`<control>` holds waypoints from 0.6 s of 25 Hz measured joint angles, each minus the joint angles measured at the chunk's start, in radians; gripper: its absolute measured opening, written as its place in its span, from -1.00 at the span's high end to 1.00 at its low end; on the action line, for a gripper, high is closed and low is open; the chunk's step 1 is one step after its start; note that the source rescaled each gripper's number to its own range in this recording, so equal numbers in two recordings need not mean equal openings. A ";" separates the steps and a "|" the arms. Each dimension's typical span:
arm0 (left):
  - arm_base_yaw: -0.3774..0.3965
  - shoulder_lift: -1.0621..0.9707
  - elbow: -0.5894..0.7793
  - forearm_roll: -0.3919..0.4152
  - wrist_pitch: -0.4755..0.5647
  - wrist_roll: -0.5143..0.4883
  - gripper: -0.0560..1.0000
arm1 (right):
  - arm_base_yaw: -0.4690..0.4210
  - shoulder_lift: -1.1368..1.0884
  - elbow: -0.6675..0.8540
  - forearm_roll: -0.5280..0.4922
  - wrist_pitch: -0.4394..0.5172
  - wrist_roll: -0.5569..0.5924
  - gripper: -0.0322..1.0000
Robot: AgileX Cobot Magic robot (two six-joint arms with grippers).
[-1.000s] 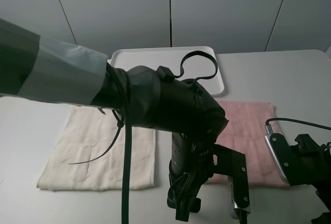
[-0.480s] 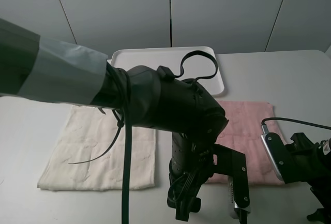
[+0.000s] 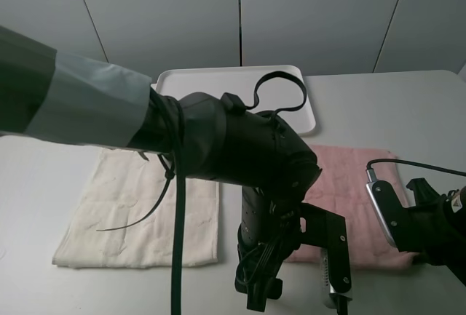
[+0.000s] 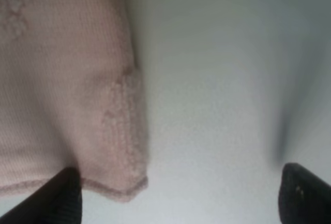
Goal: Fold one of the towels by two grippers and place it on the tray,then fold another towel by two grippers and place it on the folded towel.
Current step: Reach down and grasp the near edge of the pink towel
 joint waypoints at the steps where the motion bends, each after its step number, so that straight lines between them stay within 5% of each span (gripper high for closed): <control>1: 0.000 0.002 0.000 0.000 0.000 0.000 -0.96 | 0.000 0.000 0.000 0.000 0.000 0.000 0.92; 15: 0.000 0.013 0.000 0.019 -0.054 0.008 -0.96 | 0.000 0.000 0.000 -0.002 -0.002 -0.002 0.93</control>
